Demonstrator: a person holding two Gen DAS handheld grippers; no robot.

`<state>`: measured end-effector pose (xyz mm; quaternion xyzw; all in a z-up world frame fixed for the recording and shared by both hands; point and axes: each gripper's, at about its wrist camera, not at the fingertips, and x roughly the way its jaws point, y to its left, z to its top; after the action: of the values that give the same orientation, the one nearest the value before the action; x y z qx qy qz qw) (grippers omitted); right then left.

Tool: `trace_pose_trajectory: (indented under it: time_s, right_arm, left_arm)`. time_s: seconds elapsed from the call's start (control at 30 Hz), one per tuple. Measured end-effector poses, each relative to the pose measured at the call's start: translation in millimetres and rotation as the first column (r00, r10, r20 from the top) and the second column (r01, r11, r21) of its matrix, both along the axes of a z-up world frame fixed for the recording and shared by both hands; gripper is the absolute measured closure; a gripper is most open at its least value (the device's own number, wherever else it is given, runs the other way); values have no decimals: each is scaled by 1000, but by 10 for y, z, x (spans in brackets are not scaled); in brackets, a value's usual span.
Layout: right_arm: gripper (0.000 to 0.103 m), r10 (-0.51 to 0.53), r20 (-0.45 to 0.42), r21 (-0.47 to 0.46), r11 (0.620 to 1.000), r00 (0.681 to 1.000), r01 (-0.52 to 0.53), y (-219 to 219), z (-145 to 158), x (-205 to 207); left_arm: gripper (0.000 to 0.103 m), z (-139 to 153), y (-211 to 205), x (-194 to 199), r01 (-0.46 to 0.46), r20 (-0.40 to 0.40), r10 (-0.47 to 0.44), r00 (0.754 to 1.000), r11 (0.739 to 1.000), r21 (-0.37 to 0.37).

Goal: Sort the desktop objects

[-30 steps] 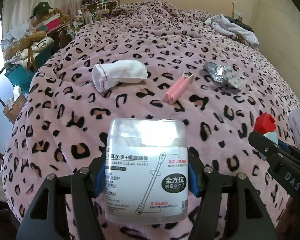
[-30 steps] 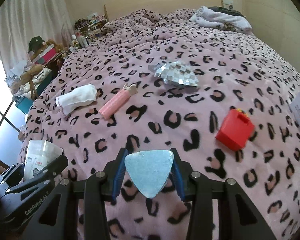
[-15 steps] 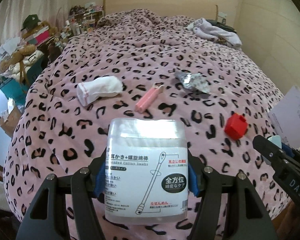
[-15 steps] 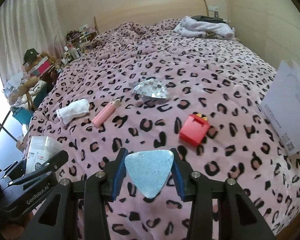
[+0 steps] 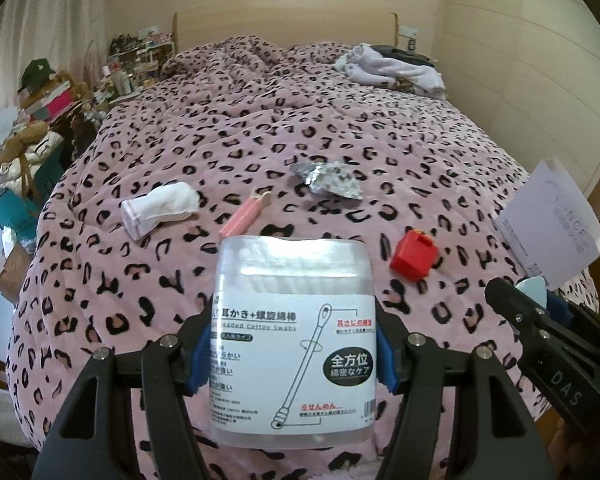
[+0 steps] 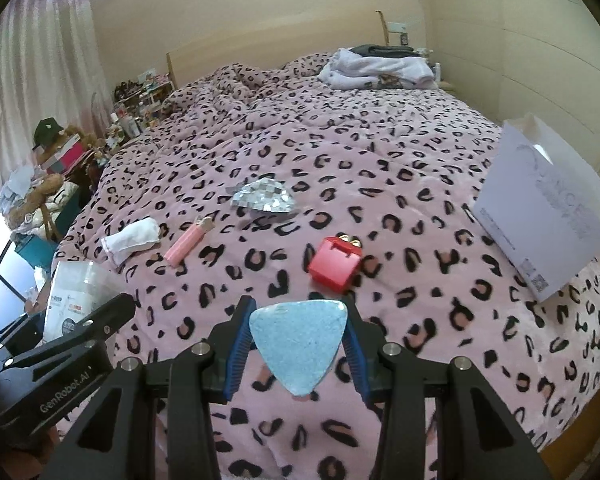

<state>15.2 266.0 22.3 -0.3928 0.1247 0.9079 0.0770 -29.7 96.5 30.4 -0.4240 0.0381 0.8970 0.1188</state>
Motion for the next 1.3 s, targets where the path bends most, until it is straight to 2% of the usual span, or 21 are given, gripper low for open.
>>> trace_pose_trajectory:
  time_s: [0.47,0.83,1.3]
  right_arm:
    - [60,-96,-15,13,995,995,96,560,151,252]
    - [60,-163,-19,12,986,986,163,1020,178,429]
    - [60,-212,-22,12,977,977,213,1388,177,560]
  left_arm:
    - [39,158,682,57,120,-7,-120,993,993,11]
    - [39,138,1190,95,190,0,-190,982,982,4]
    - [39,107,1678,130,262,8,-262,965,965,-5]
